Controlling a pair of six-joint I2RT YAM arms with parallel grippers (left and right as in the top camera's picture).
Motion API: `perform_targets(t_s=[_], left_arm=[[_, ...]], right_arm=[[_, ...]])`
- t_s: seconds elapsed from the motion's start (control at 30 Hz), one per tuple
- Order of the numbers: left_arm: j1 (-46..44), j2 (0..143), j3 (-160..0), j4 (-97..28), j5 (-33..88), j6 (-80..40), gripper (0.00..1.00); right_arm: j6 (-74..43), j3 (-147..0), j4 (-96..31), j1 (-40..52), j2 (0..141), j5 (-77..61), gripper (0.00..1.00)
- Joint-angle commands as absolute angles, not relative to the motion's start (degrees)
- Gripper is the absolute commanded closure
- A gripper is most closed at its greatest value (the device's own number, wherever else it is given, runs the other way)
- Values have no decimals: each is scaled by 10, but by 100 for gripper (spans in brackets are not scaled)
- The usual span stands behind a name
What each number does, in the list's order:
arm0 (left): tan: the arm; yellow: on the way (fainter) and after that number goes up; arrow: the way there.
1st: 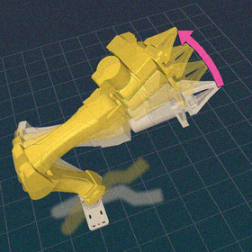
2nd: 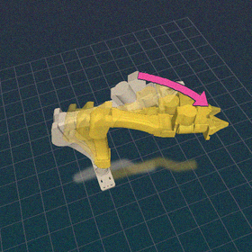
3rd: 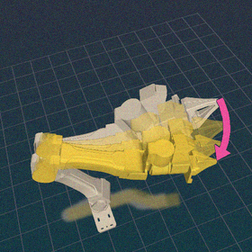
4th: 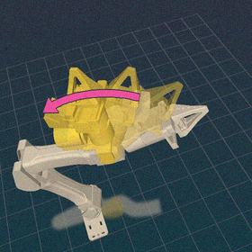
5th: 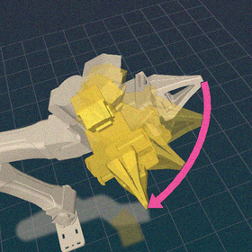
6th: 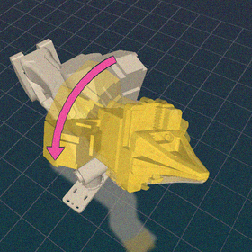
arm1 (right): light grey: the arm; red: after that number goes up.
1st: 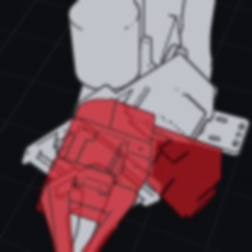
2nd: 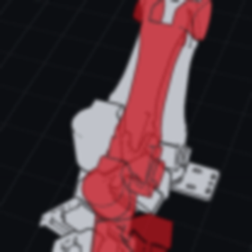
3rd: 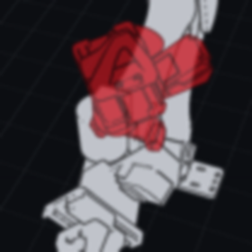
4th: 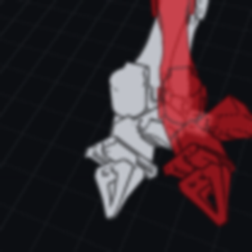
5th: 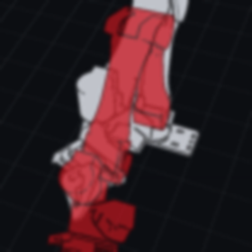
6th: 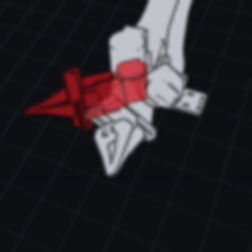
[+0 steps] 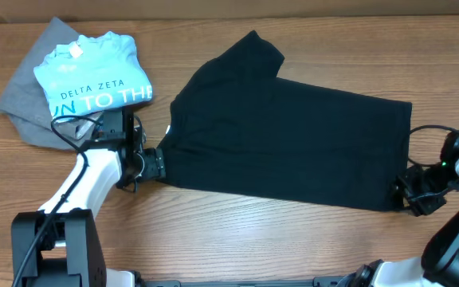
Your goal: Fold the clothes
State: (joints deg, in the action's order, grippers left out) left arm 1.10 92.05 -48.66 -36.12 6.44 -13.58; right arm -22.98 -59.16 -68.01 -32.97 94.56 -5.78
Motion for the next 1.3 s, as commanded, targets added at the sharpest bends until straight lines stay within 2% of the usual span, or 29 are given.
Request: perform_targets(t_s=[0.0,0.03,0.1,0.23,0.37,0.5,0.63,0.7,0.8,0.93,1.03,1.2,1.27], left_arm=[[7,925,-467,-350,74,-148,52],[7,925,-466,-354,68,-150,69],[10,925,-467,-367,36,-166,96],[58,924,-474,-435,-78,-237,96],[145,924,-489,-454,-57,-207,96],[176,924,-498,-459,-25,-182,89],[185,924,-505,-459,-25,-179,71],[185,924,-516,-461,-15,-162,59],[184,924,-547,-484,8,-137,50],[184,923,-599,-526,11,-136,47],[183,920,-641,-554,22,-128,46],[178,919,-688,-554,132,-72,46],[169,919,-689,-534,177,-39,38]], right_arm=[[-205,-630,-683,-332,897,-85,45],[-200,-636,-686,-332,890,-87,43],[-190,-644,-689,-332,879,-87,39],[-169,-646,-695,-329,876,-117,35],[-118,-639,-685,-300,878,-171,36],[-122,-615,-685,-259,879,-131,37],[-133,-581,-666,-230,879,-130,37],[-130,-566,-656,-218,879,-134,41],[-117,-547,-643,-206,879,-136,41],[-71,-546,-610,-206,879,-199,41],[-83,-546,-573,-206,880,-232,41],[-111,-546,-530,-205,883,-233,43],[-110,-546,-515,-203,889,-233,42]])
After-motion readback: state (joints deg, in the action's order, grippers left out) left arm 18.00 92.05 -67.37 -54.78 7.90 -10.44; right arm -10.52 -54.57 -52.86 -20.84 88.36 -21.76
